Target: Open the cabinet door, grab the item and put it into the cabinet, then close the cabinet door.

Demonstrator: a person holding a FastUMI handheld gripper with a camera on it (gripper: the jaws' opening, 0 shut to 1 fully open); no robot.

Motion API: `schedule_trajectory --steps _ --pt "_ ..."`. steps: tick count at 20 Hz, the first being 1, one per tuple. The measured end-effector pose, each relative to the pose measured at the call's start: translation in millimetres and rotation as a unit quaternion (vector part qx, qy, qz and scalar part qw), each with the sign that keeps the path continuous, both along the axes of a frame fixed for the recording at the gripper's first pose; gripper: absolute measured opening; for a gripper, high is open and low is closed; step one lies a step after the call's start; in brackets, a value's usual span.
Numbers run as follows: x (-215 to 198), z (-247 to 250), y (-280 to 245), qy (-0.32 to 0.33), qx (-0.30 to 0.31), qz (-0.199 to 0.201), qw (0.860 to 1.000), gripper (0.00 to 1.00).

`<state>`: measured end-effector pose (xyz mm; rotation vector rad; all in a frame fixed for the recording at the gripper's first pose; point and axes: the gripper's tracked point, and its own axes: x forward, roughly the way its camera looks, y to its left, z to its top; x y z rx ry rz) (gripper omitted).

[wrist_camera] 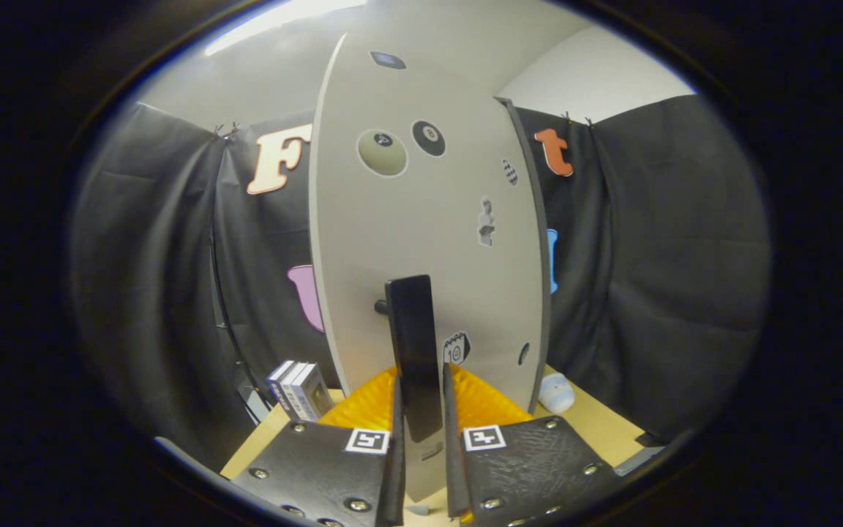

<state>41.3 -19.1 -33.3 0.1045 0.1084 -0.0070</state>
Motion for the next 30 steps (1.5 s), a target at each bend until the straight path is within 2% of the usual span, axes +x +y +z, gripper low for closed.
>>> schedule_trajectory --steps 9,12,14,17,20,23,30 --pt "-45 5 -88 0.008 0.013 -0.036 0.999 0.22" --pt "-50 5 -111 0.007 0.014 -0.027 1.000 0.22" --pt "-53 5 -128 0.005 0.009 -0.034 0.999 0.11" --pt "-59 8 -157 0.003 0.013 -0.042 0.999 0.13" --pt "-55 -2 -178 0.014 0.024 -0.032 0.999 0.13" --pt "-54 -7 -214 0.017 -0.005 -0.053 0.998 0.10" --pt "-49 -3 -244 0.012 0.002 -0.017 1.000 0.08"
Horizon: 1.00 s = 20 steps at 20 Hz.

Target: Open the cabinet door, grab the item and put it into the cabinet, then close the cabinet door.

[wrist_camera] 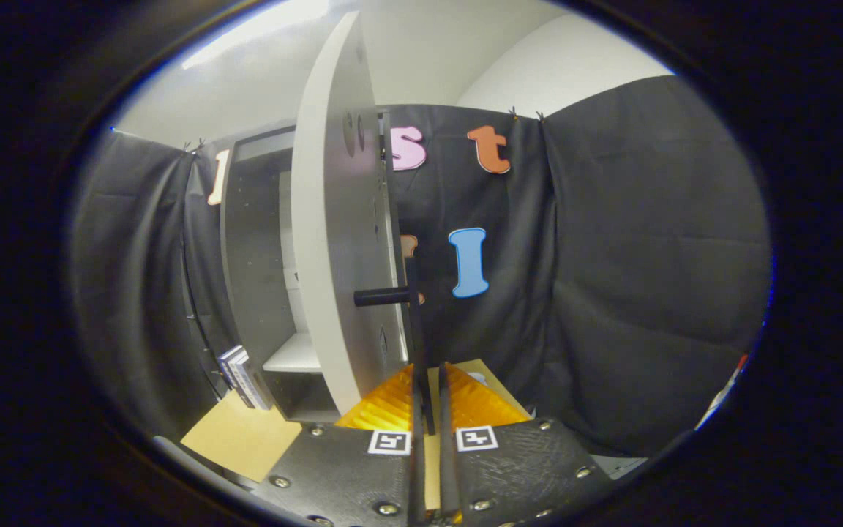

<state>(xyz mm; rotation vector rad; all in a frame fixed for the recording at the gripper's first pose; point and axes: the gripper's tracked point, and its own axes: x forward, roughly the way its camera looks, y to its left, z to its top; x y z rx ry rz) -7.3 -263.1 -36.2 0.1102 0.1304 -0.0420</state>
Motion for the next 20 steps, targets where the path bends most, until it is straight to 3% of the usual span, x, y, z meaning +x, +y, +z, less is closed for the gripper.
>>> schedule_trajectory --steps 8,20 --pt "4 1 -21 -0.008 0.008 0.027 1.000 0.08" --pt "-31 17 -27 -0.028 0.025 -0.013 0.999 0.08"
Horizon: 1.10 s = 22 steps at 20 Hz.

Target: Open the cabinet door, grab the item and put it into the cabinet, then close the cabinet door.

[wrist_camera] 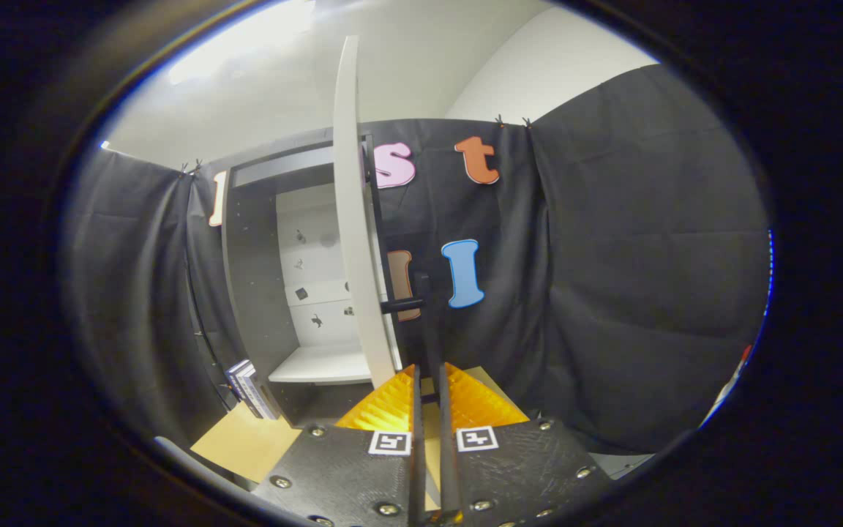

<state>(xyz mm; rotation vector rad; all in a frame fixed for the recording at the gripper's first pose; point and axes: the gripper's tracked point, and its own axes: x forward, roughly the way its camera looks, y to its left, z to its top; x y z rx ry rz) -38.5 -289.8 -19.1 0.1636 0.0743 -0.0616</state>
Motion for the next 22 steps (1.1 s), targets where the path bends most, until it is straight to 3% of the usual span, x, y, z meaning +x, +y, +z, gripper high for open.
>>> schedule_trajectory --steps 7,12,15,16,19,20,22 --pt "-34 2 41 -0.003 -0.012 -0.020 1.000 0.08" --pt "-43 -13 106 0.005 -0.013 0.002 1.000 0.13" --pt "-36 -35 149 0.019 -0.016 0.025 0.999 0.27" --pt "-34 -45 163 0.028 -0.016 0.034 0.999 0.37" --pt "-21 -77 200 0.054 -0.012 0.059 0.997 0.49" --pt "-18 -90 212 0.065 -0.011 0.069 0.995 0.61" --pt "-6 -121 233 0.090 -0.008 0.085 0.992 0.73"
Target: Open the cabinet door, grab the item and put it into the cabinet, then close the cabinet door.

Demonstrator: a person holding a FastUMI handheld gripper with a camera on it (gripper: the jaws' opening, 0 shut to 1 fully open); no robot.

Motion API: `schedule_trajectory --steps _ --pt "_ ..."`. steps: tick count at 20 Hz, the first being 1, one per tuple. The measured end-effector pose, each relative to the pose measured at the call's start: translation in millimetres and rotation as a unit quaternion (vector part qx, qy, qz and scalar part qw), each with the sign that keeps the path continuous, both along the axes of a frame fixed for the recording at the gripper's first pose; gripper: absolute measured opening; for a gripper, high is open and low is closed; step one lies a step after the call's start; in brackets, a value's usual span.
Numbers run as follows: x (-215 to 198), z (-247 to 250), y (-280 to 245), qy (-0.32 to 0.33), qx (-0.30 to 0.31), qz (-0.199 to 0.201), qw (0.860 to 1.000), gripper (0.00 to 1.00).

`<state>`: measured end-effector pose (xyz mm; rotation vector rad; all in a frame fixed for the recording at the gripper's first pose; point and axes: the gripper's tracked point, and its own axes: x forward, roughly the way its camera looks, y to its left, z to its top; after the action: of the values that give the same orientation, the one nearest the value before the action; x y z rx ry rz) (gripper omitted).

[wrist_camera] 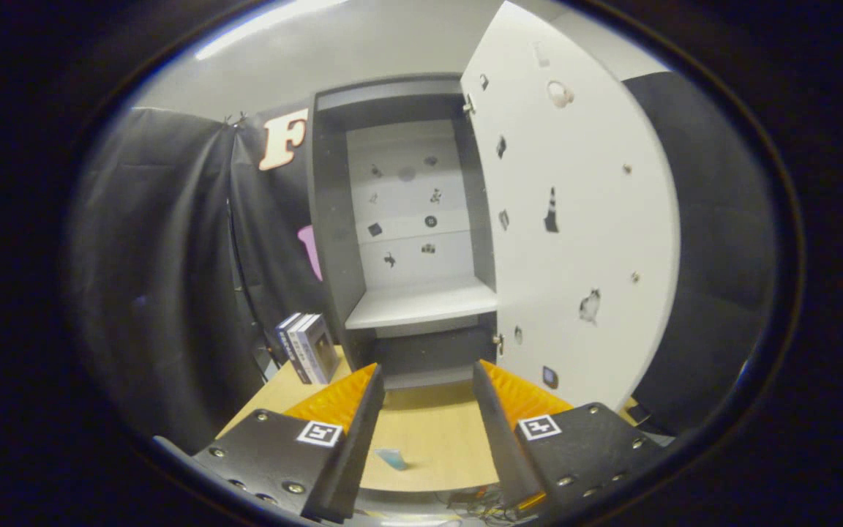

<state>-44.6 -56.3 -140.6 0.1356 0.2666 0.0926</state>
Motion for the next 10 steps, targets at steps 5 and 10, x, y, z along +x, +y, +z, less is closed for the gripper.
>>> schedule_trajectory --steps 5,10 --pt "26 -77 45 0.058 0.013 0.022 0.998 0.83" --pt "42 -143 75 0.113 0.014 0.047 0.992 0.84"
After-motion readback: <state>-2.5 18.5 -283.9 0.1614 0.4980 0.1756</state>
